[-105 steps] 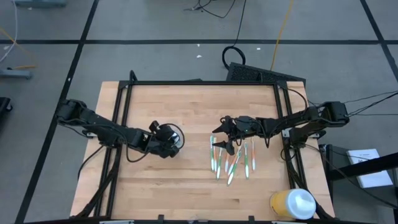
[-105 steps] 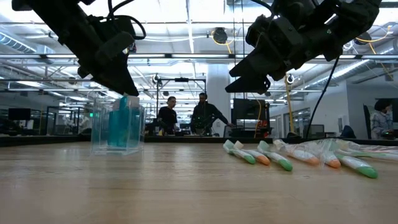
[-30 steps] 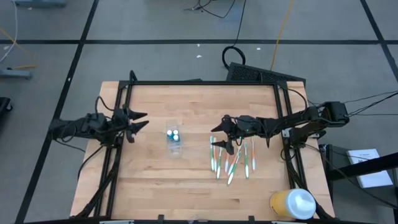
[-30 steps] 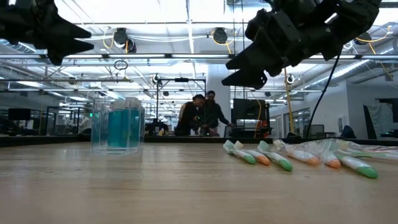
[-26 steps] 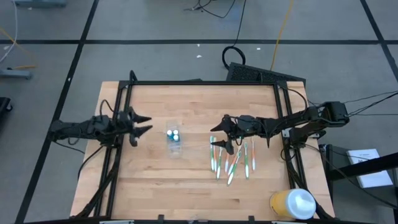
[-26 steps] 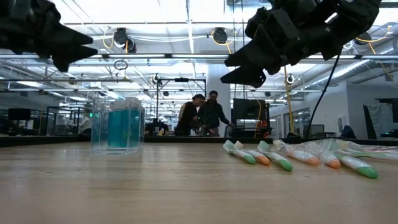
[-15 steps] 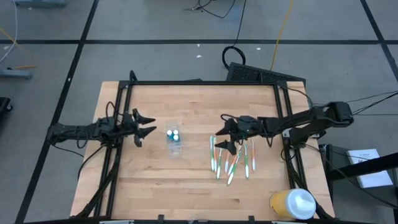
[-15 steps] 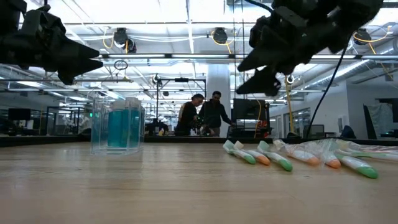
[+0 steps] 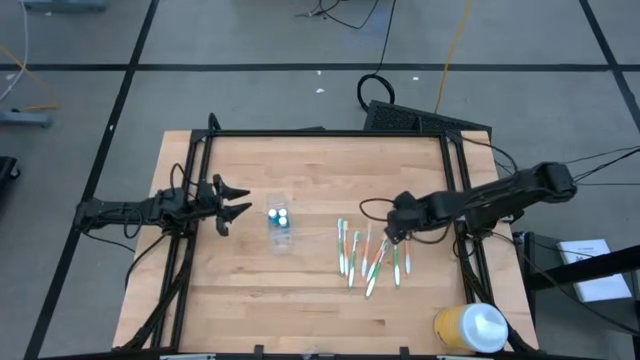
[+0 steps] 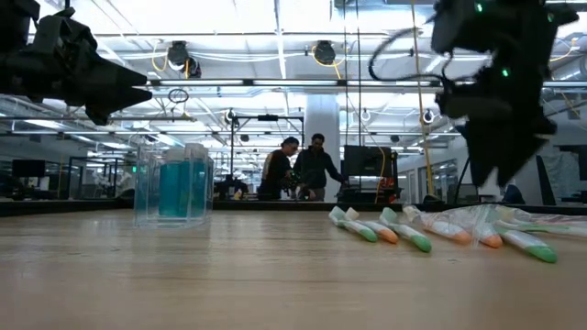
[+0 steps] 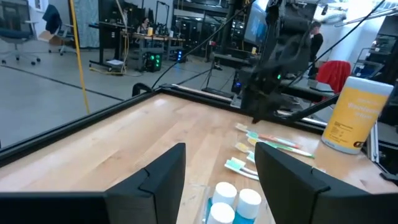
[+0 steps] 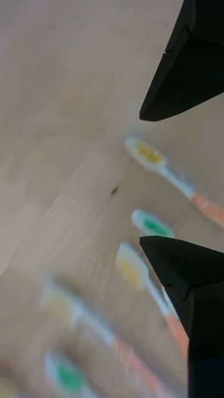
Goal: Pick & Place toothbrushing station
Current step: Put the orange toothbrush in the transparent organizer
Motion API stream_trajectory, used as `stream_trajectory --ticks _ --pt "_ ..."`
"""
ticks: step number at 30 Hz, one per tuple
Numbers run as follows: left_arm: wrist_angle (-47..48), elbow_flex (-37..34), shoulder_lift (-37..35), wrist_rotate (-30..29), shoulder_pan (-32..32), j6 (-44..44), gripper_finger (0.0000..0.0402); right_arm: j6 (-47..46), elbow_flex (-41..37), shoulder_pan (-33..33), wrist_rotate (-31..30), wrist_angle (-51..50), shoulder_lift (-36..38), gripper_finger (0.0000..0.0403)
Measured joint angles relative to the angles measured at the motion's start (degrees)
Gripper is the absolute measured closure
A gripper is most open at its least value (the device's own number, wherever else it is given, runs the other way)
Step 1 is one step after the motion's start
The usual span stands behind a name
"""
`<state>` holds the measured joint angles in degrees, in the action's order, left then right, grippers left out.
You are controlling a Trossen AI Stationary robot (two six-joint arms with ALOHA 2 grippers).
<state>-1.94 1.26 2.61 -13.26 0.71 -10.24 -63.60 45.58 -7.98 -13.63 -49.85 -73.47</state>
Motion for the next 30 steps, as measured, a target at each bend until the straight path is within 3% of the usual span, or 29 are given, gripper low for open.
stream_trajectory --ticks 15,21,30 --pt "-0.2 -0.1 0.0 -0.1 0.0 0.0 0.0201 -7.2 -11.7 0.0 2.8 13.3 -2.3 0.0099" --pt "-1.2 -0.2 0.0 -0.3 0.0 0.0 0.0201 -8.4 -12.7 0.0 0.3 13.1 -2.3 0.014" --pt "-1.2 -0.2 0.0 -0.3 0.0 0.0 0.0201 -7.2 -12.8 0.1 -0.5 14.1 -2.3 0.0232"
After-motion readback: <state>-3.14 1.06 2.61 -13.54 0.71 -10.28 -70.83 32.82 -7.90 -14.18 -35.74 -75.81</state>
